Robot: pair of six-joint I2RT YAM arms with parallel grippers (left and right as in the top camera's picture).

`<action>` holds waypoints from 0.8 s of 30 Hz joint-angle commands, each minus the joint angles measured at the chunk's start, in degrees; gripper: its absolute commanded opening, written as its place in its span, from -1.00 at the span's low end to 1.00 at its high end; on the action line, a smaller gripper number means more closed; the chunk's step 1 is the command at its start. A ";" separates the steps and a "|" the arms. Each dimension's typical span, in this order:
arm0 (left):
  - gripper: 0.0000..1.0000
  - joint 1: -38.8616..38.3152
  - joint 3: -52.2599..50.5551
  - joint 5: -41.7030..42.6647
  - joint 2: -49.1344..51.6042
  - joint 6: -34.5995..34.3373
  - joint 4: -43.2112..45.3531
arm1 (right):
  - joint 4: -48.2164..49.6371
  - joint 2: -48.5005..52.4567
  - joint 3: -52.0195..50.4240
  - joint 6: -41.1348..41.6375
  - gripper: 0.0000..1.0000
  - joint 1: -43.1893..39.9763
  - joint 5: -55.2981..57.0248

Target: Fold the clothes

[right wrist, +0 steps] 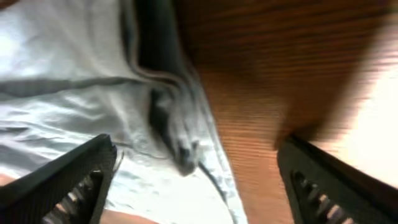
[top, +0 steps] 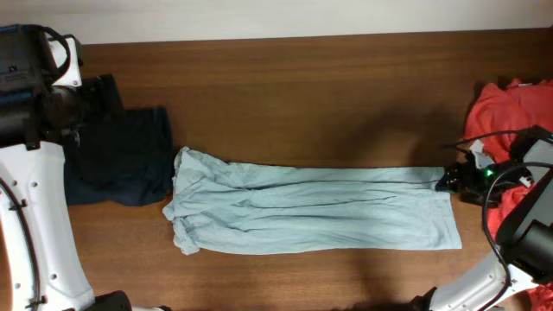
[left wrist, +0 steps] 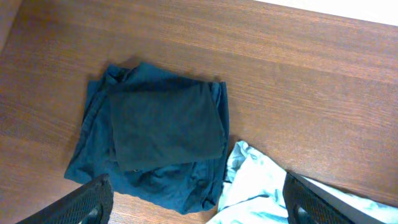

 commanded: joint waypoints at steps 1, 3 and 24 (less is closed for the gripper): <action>0.74 0.20 0.37 0.04 0.09 0.46 -0.13 | 0.44 7.96 -6.45 -0.37 0.60 1.36 -4.24; 0.74 0.17 0.37 0.07 0.09 0.46 -0.28 | -0.09 7.96 -6.69 -0.39 0.61 1.36 -6.05; 0.74 0.17 0.37 1.14 -0.24 0.46 -0.42 | 0.15 3.63 -1.29 6.67 -0.91 1.36 1.07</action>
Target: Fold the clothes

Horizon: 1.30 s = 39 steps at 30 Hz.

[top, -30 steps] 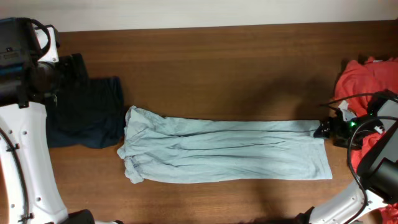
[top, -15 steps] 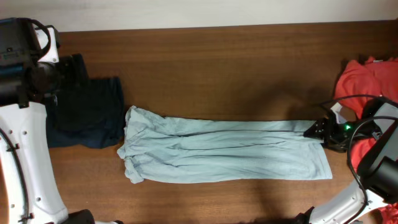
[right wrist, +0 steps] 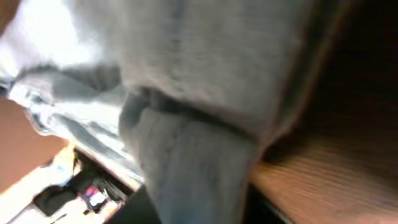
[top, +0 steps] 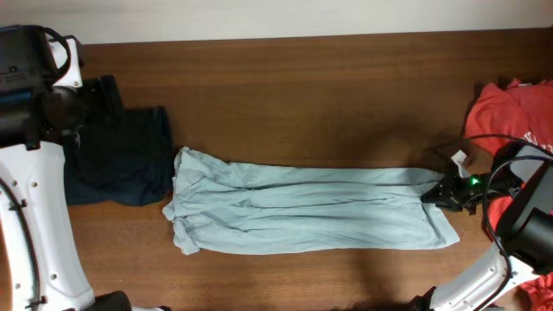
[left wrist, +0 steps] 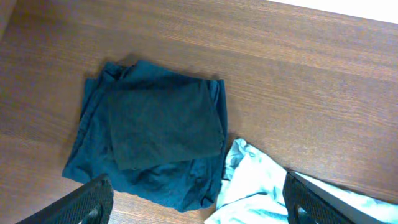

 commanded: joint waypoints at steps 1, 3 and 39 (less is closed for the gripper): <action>0.74 0.17 0.37 0.66 -0.39 0.46 0.22 | 2.08 -0.52 4.24 6.19 -0.91 0.59 14.32; 0.74 0.17 0.39 0.66 -0.85 0.46 0.70 | 1.77 -3.02 8.11 8.94 -0.92 0.59 17.03; 0.86 0.17 1.66 3.69 -14.53 0.48 2.34 | -23.10 -10.93 32.13 35.56 -0.91 58.64 40.65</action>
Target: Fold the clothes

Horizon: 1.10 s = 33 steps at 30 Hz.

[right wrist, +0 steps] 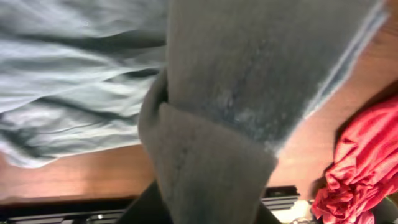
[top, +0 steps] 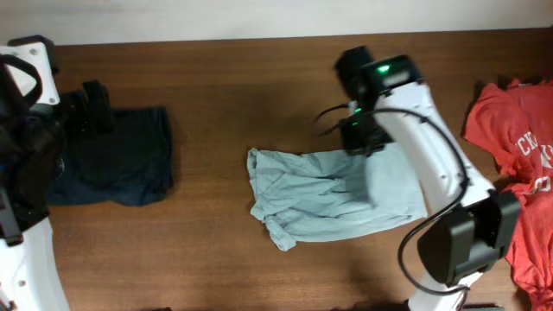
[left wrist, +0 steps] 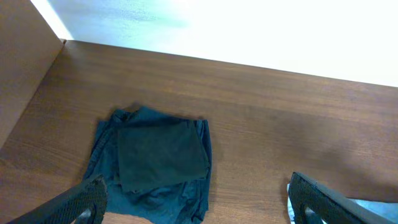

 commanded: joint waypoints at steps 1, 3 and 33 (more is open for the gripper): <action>0.86 0.17 1.22 1.05 -0.98 0.48 0.33 | 2.43 -1.70 -3.48 4.26 -0.92 4.98 1.09; 0.86 0.17 1.22 1.05 -1.03 0.48 0.31 | 5.25 -1.70 -6.05 5.42 -0.91 7.65 1.09; 0.86 0.17 1.22 1.92 -1.01 0.48 0.31 | 20.83 -2.27 -10.80 7.93 1.00 18.71 -10.08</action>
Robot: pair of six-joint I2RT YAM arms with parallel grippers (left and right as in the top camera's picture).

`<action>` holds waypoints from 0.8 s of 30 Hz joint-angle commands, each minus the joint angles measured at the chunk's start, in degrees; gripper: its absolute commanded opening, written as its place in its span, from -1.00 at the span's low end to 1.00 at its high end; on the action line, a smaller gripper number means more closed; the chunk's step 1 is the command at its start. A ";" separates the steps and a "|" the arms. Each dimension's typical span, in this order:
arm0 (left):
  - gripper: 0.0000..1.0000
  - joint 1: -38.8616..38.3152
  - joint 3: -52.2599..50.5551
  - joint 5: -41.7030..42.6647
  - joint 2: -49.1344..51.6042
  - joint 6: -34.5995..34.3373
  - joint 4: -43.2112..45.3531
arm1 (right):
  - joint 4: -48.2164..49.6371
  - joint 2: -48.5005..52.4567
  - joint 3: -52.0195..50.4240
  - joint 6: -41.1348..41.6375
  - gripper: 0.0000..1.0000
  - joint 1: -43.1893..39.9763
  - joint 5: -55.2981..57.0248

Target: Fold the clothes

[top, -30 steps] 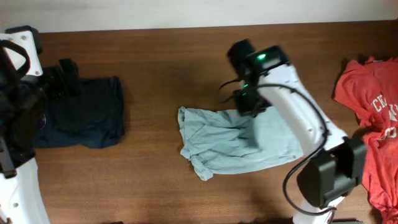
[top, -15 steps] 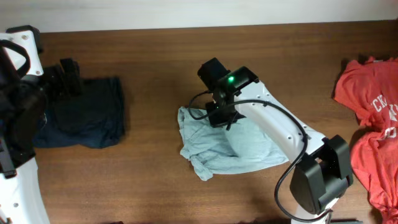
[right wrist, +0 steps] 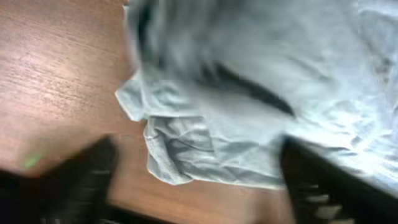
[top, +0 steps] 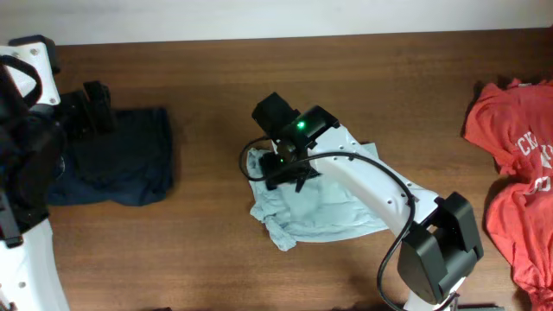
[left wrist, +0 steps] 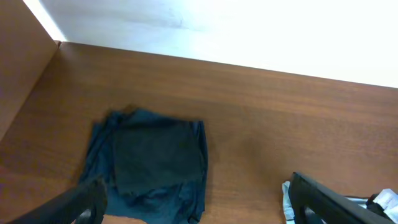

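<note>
Light blue trousers (top: 324, 207) lie folded in half at the table's middle, leg ends laid over the waist end. My right gripper (top: 281, 166) hovers over that left end. In the blurred right wrist view my right gripper (right wrist: 202, 186) is open, its fingers (right wrist: 84, 174) wide apart above the crumpled blue cloth (right wrist: 249, 124), holding nothing. My left gripper (left wrist: 199, 214) is open and empty high above the table's left side; the trousers' edge (left wrist: 288, 202) shows at its right finger.
A folded pile of dark blue clothes (top: 121, 155) lies at the left, also under the left wrist camera as dark blue clothes (left wrist: 152, 158). Red garments (top: 518, 164) are heaped at the right edge. Bare wooden table (top: 216, 86) runs along the back.
My right gripper was shut on the trouser leg ends above the garment's middle. Now it is open over the waist end, and the leg ends lie on the waist. The left arm has stayed put.
The trousers lay stretched out full length, with my right gripper open at the leg ends on the right. Then it was shut on them. Later it held them over the middle, the garment shifted right and the left arm higher. Now the trousers lie doubled and released.
</note>
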 commanded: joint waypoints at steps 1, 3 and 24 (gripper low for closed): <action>0.86 0.17 1.20 0.85 -0.85 0.48 0.17 | -0.39 -2.80 0.33 -1.64 0.97 0.09 4.13; 0.86 0.17 1.20 0.85 -0.85 0.48 0.15 | -1.86 -4.74 1.07 -1.62 0.97 -0.52 7.91; 0.86 0.17 1.20 0.87 -0.81 0.46 0.42 | 5.95 -5.92 -23.34 -15.63 -0.14 -16.35 -9.46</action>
